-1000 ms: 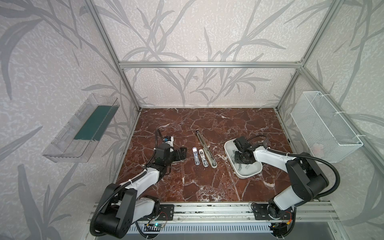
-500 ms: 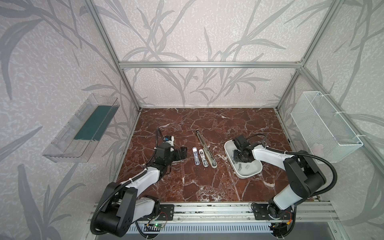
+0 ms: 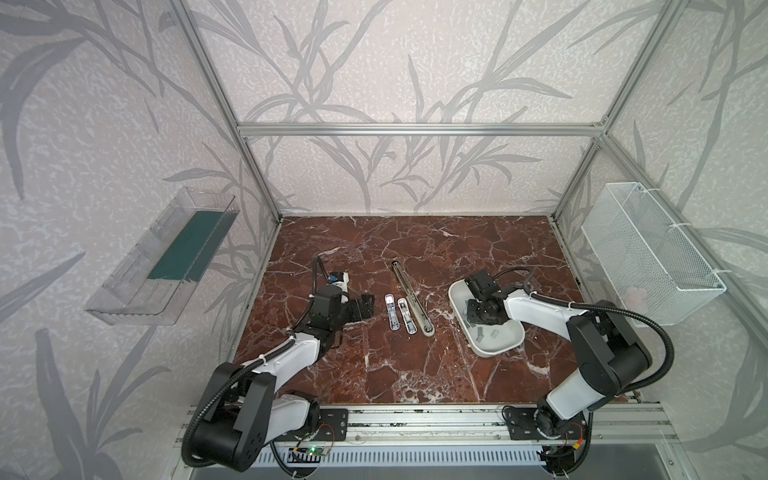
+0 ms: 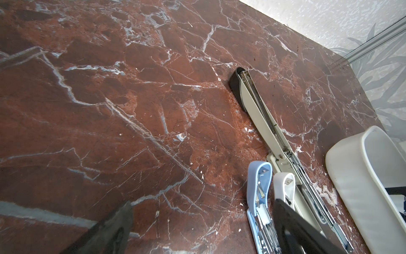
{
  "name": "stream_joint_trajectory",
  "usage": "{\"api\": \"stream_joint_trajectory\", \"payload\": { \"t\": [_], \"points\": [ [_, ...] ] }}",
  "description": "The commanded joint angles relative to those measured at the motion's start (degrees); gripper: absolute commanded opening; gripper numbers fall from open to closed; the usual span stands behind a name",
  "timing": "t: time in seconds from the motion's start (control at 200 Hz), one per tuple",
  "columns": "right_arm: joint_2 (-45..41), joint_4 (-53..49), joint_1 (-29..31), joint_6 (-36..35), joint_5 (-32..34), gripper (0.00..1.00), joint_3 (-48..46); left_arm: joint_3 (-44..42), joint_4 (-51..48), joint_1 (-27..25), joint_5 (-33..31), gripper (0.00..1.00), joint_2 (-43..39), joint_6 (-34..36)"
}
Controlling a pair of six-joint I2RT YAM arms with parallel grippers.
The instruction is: Load the staples into the stapler
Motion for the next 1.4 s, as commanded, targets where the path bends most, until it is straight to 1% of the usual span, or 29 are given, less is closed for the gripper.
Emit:
{"api": "stream_joint_trajectory", "payload": {
  "t": [0.0, 0.255, 0.355, 0.48, 0.54, 0.645, 0.745, 0.8, 0.875, 0.96, 1.084, 1.154, 1.184, 1.259, 1.314, 1.394],
  "points": [
    [-1.87, -2.17, -0.23, 0.31, 1.49, 0.14, -0.43, 1.86, -0.86, -0.35, -0.49, 0.99, 0.43, 0.51],
    [-10.24, -3.66, -0.10, -1.23, 6.15, 0.13, 0.71, 2.22, -2.14, -0.35, 0.16, 0.99, 0.10, 0.61],
    [-14.63, -2.58, 0.15, -2.26, 7.49, 0.13, 0.06, 2.35, -2.37, -0.36, -0.53, 0.99, 0.10, 0.33],
    [-19.23, 1.38, 1.15, -4.72, 7.75, 0.13, -2.52, 2.34, -3.36, -0.40, -1.02, 0.99, -0.53, 0.00],
    [-21.11, 3.92, 2.43, -5.36, 8.86, 0.13, -4.37, 1.52, -2.63, -0.36, -1.33, 0.99, -1.41, -0.18],
    [-24.04, 11.29, 6.12, -7.67, 9.80, 0.13, -7.97, 0.34, -1.59, -0.38, -2.79, 0.99, -3.15, -0.55],
    [-25.09, 15.11, 10.63, -9.27, 11.00, 0.13, -8.72, 0.70, -2.10, -0.40, -1.56, 0.99, -2.82, -0.47],
    [-24.77, 16.55, 13.94, -10.49, 12.27, 0.13, -8.41, 1.67, -3.06, -0.30, 0.52, 0.99, -1.82, -0.78],
    [-24.02, 18.43, 18.82, -11.80, 15.64, 0.12, -7.83, 3.04, -5.14, -0.19, 3.81, 0.99, -1.42, -1.11],
    [-22.47, 22.35, 23.64, -12.51, 17.61, 0.12, -7.98, 2.13, -4.00, -0.14, 3.41, 0.99, -1.66, -2.90],
    [-17.45, 28.02, 28.65, -12.44, 17.14, 0.12, -6.82, 1.49, -3.95, 1.46, 4.91, 0.99, -2.37, -4.71],
    [-13.32, 29.58, 30.21, -11.81, 16.33, 0.12, -4.55, 0.98, -2.97, 2.96, 7.56, 0.99, -2.26, -6.12],
    [-11.52, 30.14, 32.35, -11.40, 15.66, 0.12, -3.41, 0.69, -2.41, 3.69, 8.53, 0.99, -2.08, -6.70],
    [-7.00, 31.60, 33.87, -10.78, 13.79, 0.12, -0.88, 0.55, -1.86, 5.44, 10.48, 0.99, -1.49, -7.96],
    [-3.99, 31.42, 34.96, -10.34, 13.67, 0.11, 1.40, 0.36, -0.83, 6.59, 11.93, 0.99, -1.03, -8.68],
    [-0.57, 31.12, 36.05, -10.15, 13.66, 0.11, 4.37, -0.25, 0.65, 6.90, 12.91, 0.99, -0.76, -8.82]
  ]
}}
